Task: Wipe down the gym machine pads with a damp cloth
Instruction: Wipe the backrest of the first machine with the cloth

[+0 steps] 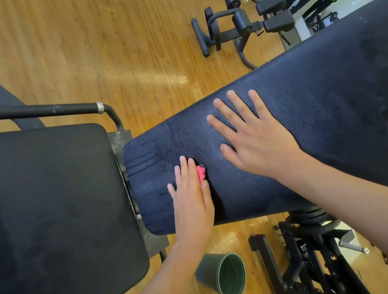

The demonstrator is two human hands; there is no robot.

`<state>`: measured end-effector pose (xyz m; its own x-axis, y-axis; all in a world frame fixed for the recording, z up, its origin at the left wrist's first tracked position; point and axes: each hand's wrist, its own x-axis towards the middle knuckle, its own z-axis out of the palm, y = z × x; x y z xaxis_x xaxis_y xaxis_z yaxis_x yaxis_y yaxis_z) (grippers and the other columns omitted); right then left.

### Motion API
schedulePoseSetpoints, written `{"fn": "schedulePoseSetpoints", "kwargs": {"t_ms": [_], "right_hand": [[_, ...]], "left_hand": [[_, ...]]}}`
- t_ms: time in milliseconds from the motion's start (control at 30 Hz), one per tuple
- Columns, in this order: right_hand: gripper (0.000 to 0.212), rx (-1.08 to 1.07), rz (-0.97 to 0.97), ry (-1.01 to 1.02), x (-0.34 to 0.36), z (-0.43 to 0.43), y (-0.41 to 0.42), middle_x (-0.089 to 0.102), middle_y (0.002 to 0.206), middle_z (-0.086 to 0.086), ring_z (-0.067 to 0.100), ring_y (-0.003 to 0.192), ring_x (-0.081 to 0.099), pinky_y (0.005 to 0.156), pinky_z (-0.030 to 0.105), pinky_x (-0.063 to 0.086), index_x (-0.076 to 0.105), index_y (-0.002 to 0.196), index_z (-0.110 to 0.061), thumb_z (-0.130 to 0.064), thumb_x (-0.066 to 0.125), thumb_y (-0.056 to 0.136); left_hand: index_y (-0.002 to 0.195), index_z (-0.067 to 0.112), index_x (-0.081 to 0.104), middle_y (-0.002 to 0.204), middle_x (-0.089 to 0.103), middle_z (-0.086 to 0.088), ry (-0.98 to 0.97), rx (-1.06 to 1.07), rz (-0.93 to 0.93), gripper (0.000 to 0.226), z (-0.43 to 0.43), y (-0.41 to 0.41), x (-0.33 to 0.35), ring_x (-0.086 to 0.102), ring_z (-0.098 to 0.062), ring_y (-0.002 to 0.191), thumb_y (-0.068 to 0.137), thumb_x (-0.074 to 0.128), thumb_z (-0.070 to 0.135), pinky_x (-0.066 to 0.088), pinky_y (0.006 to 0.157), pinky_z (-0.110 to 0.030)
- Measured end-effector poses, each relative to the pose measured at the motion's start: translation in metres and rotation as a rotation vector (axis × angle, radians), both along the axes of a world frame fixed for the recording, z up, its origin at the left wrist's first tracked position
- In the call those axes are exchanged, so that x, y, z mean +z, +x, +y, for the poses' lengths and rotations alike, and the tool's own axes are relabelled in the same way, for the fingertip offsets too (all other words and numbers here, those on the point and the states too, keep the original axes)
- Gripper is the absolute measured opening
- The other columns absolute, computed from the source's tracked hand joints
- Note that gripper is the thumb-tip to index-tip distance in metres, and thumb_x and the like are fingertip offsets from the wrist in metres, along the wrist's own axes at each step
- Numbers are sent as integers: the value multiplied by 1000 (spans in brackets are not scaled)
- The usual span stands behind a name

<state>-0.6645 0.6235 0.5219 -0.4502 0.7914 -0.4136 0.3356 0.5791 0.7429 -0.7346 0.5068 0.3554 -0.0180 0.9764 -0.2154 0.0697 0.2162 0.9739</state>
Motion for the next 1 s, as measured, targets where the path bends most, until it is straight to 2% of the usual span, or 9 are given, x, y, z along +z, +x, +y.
{"fn": "schedulePoseSetpoints", "kwargs": {"t_ms": [100, 233, 333, 467, 667, 900, 1000], "right_hand": [[67, 7, -2, 4, -1, 1, 0, 10, 171, 16, 40, 157, 4, 124, 63, 3, 17, 164, -18, -50, 21, 105], [67, 19, -10, 13, -2, 1, 1, 10, 171, 16, 40, 157, 4, 123, 63, 5, 16, 164, -18, -50, 20, 105], [67, 27, -11, 19, -2, 2, 2, 10, 171, 16, 40, 157, 3, 123, 64, 6, 16, 164, -19, -50, 19, 105], [67, 29, -3, 19, -4, 3, 3, 11, 170, 16, 40, 157, 5, 123, 64, 6, 17, 164, -19, -51, 20, 105], [66, 32, 6, 27, -4, 3, 4, 15, 170, 16, 41, 157, 8, 123, 64, 7, 22, 163, -18, -49, 22, 104], [67, 33, -5, 34, -4, 2, 3, 15, 170, 16, 41, 157, 8, 123, 64, 7, 22, 163, -18, -49, 22, 104], [67, 35, -15, 33, -4, 2, 3, 12, 170, 16, 41, 157, 5, 123, 65, 6, 19, 164, -18, -50, 21, 105]], "left_hand": [[163, 29, 9, 166, -13, 21, 0, -12, 46, 67, -5, 2, -4, -12, -15, 157, 101, 5, 52, 2, 126, -59], [162, 37, 10, 165, -14, 29, -16, 23, 20, 64, 17, -2, -8, -15, -17, 157, 102, 14, 58, 0, 119, -67], [161, 39, 11, 166, -10, 29, 4, 46, -35, 65, 22, 0, -11, -15, -12, 156, 102, 27, 62, -3, 119, -63], [159, 36, 13, 166, -6, 26, 9, 101, -117, 54, 8, 7, -13, -8, -4, 156, 108, 25, 46, -3, 127, -57], [156, 37, 7, 166, -7, 24, -1, 33, -146, 49, -36, 17, -7, -14, 1, 154, 111, 24, 38, -8, 128, -40], [156, 36, 9, 165, -9, 25, -20, 59, -84, 49, -36, 21, -4, -19, -2, 153, 110, 25, 36, -7, 127, -43], [157, 38, 11, 166, -7, 27, -8, 113, -106, 47, -21, 14, -8, -16, -1, 154, 111, 24, 38, 5, 129, -46]]}}
